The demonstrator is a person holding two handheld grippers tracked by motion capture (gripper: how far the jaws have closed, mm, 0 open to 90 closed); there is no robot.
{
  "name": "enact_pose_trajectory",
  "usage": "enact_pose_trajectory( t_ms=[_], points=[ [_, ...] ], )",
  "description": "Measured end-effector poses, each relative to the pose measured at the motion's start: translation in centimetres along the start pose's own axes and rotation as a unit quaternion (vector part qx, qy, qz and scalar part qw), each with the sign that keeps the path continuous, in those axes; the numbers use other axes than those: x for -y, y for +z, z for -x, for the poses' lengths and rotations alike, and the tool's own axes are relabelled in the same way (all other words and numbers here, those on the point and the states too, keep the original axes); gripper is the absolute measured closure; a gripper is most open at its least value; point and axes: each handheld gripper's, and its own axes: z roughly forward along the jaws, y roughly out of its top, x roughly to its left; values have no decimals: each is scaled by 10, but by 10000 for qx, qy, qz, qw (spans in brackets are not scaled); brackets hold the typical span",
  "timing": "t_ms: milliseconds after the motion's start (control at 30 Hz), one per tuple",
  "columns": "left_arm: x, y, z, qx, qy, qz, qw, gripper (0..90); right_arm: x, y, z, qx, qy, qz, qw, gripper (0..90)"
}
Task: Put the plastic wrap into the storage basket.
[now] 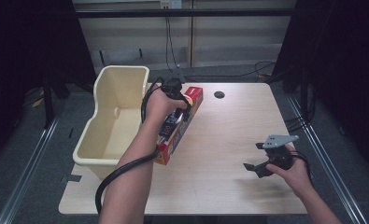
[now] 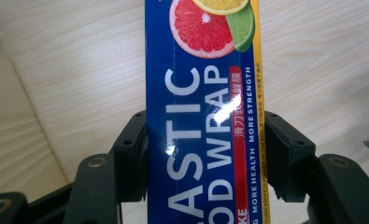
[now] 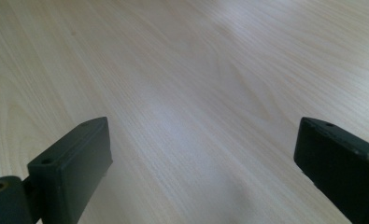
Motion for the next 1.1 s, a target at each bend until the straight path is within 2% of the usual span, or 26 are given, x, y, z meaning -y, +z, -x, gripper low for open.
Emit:
enact_pose_trajectory(
  t_ms=[67, 267, 333, 567, 767, 867, 1000, 1033, 1100],
  points=[
    [1, -6, -1, 0, 34, -87, 10000, 414, 0, 0, 0, -8, -9, 7, 10000, 39],
    [4, -22, -2, 56, 17, -49, 10000, 414, 0, 0, 0, -4, 6, 8, 10000, 39],
    [5, -29, -2, 4, 73, -57, 10000, 414, 0, -1, 0, -16, 5, -2, 10000, 40],
    [9, -43, -4, -98, 62, -67, 9999, 414, 0, -1, 1, 28, -3, 30, 10000, 40],
    [13, -56, -7, -97, 47, -80, 9999, 414, 0, -1, -1, 12, -3, 6, 10000, 41],
    [15, -62, -9, -152, 18, -27, 9999, 414, 0, -1, -1, -24, -16, 2, 10000, 40],
    [18, -69, -12, -87, -94, 4, 9999, 414, 0, 0, -1, -20, -14, 1, 10000, 41],
    [18, -71, -14, -129, -35, -26, 9999, 414, 0, 0, -1, -25, -16, 4, 10000, 41],
    [19, -74, -14, -125, -114, 1, 9999, 414, -1, 0, -1, -24, -10, -1, 10000, 41]
  ],
)
